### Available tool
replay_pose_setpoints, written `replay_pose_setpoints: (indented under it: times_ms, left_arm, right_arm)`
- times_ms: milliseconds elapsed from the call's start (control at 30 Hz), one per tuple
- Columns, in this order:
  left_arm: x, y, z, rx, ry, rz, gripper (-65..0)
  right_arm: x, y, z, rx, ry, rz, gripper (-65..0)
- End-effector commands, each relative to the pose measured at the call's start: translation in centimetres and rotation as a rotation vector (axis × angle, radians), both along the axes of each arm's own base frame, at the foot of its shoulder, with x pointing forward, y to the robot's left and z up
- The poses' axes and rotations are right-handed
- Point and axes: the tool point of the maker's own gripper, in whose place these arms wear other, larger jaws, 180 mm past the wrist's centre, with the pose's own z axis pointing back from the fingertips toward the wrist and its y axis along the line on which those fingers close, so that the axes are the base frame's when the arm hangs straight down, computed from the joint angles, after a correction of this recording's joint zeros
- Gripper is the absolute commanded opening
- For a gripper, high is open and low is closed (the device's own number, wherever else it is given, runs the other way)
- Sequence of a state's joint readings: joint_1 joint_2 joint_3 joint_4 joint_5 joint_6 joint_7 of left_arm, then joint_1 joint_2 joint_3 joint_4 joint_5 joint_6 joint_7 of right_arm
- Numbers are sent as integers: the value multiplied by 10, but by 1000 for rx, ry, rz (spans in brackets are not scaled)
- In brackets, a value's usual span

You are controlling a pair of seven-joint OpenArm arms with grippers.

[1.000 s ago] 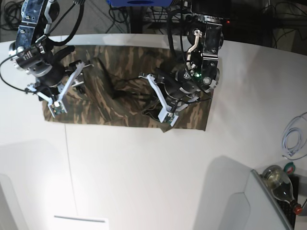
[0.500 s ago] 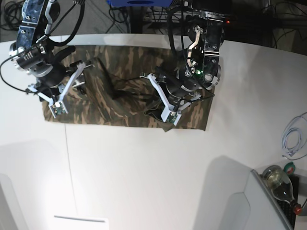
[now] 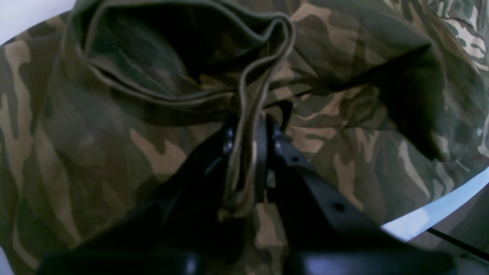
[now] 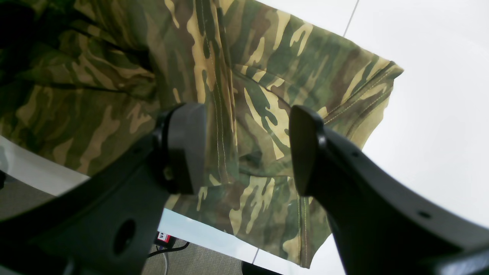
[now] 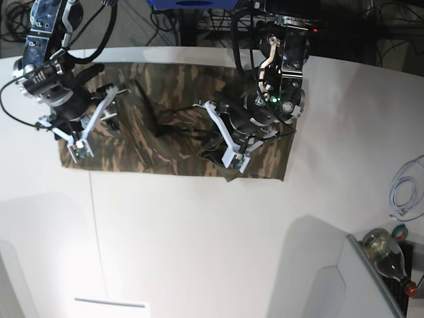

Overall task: Layout the t-shirt on the table in an organized manner, then fold the t-shirt properly
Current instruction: 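Lay the folded end down on the strip and release with the left gripper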

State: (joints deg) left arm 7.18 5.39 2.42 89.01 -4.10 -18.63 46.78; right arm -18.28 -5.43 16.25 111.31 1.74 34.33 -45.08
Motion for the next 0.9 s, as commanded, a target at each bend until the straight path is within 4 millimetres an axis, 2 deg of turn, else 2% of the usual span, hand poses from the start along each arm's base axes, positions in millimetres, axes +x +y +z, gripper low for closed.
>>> replay_pose_setpoints:
  times_ms: [0,133,267,367,433,600,700,767,800,867]
  left_arm:
    - [9,-6,11,-25,-40,-5,-642]
    - [9,-6,11,-27,-40,-5,-490]
    - [9,-7,11,-29,-40,-6,-375]
    - [4,-24,12,-31,-43,-63,-268]
    - [-3,-37,12,-28,-44,-127,-225]
    - [-20,-77,18,-44,-55,-261,-219]
    - [-26,-92,23,-58,-66,-305,-244]
    - [-25,-92,32,-63,-93,-308,-286]
    - [-22,-91,43,-66,-125,-304,-329]
    - [-18,-63,56,-37,-177,-263,-454]
  right_arm:
    - [8,3,10,14,-45,4,-323]
    - [8,3,10,14,-45,4,-323]
    - [8,3,10,14,-45,4,-323]
    - [8,3,10,14,-45,4,-323]
    - [8,4,10,16,-45,4,-323]
    - [7,3,10,15,-44,4,-323]
    - [7,4,10,16,-44,5,-323]
    - [7,4,10,16,-44,5,-323]
    - [7,4,10,16,-42,5,-323]
    - [6,3,9,15,-39,4,-323]
